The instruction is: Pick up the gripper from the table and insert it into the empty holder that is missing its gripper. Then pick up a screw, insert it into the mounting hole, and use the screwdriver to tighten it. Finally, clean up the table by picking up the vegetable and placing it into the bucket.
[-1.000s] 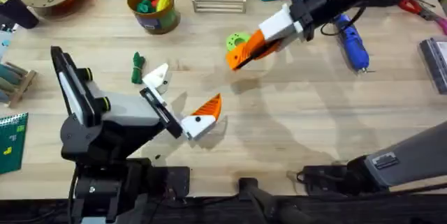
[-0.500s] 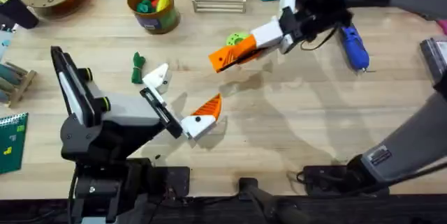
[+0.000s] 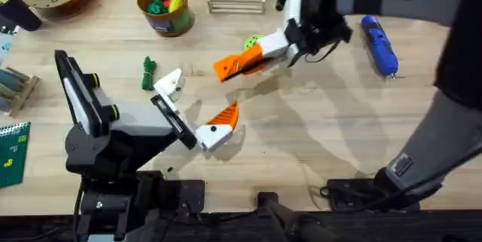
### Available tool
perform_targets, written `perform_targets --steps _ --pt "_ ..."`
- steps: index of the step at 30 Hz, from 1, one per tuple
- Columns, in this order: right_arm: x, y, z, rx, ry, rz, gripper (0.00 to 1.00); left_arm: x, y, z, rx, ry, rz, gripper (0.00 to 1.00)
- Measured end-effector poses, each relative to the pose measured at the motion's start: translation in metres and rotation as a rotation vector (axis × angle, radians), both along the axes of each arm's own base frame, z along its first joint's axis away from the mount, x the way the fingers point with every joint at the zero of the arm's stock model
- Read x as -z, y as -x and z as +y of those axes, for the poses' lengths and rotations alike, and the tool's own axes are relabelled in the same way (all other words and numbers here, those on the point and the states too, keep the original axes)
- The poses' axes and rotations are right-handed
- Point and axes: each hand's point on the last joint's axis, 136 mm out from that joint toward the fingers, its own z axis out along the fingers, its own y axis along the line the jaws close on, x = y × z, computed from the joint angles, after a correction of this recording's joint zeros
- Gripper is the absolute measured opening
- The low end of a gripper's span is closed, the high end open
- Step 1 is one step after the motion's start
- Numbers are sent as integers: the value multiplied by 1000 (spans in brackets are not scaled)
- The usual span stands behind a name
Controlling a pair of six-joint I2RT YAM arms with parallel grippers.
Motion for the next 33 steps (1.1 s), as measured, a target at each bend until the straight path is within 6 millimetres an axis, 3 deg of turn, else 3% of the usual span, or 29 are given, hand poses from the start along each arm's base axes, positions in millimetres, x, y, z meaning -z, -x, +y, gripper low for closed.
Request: perform_targets --steps 4,25,33 --pt "17 8 15 -43 25 68 8 0 0 0 0 0 0 970" --pt "8 4 16 -23 -11 121 8 0 0 0 0 0 0 970" --pt "8 11 24 -54 -14 108 8 0 0 0 0 0 0 970"
